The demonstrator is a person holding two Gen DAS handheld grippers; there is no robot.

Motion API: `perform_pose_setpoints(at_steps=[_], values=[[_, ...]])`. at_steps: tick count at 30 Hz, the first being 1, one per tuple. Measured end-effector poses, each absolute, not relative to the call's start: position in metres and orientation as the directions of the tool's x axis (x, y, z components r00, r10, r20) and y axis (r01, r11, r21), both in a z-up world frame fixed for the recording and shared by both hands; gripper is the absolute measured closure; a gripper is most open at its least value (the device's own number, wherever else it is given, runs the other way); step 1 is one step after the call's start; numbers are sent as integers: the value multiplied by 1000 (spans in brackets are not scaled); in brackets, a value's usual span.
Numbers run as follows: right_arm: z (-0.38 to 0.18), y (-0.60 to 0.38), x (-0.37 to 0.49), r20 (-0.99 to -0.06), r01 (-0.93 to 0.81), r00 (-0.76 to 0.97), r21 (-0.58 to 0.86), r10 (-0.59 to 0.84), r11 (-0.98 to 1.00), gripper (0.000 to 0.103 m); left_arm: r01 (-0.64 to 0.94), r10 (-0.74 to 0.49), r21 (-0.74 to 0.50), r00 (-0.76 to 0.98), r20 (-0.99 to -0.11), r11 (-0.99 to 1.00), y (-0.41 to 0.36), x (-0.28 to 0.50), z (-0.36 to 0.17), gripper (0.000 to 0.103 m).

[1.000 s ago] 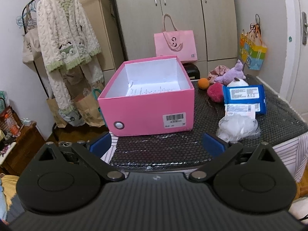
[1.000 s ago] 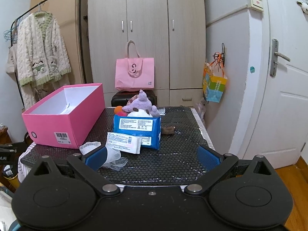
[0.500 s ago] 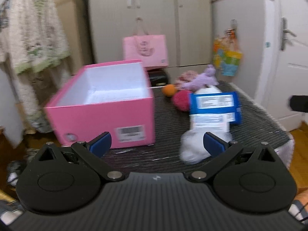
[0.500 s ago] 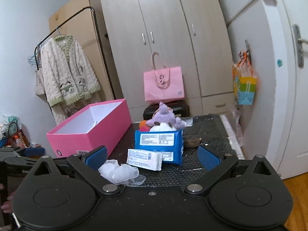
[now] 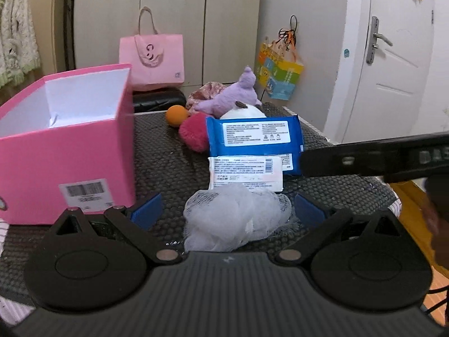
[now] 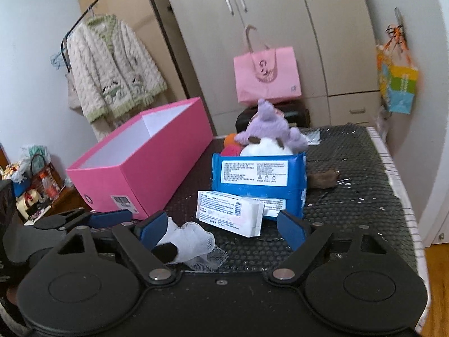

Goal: Organize soft objects
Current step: 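Grasp the white mesh bath puff with the left gripper while the right gripper grasps the small white packet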

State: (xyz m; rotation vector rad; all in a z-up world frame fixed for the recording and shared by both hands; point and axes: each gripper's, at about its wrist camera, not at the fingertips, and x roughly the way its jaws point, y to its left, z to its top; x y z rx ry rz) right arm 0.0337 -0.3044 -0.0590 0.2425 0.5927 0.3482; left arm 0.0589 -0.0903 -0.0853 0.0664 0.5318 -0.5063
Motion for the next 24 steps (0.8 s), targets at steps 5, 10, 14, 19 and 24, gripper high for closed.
perform_pose_setpoints(at_steps=[5, 10, 14, 19, 24], values=[[-71, -299, 64, -516, -254, 787, 227, 337, 940, 23, 432, -350, 81, 814, -464, 898, -108, 58, -98, 2], [-72, -295, 80, -492, -327, 773, 231, 400, 916, 34, 475, -380, 95, 794, -474, 875, -110, 64, -103, 1], [-72, -284, 87, -513, -358, 766, 159, 387, 920, 41, 511, -455, -25, 741, -495, 859, -101, 75, -105, 3], [-78, -287, 99, -555, -367, 733, 166, 394, 915, 48, 544, -528, -152, 647, -550, 825, -95, 88, -112, 13], [-85, -292, 98, -568, -369, 712, 197, 412, 909, 58, 527, -519, -162, 651, -554, 834, -91, 91, -116, 37]])
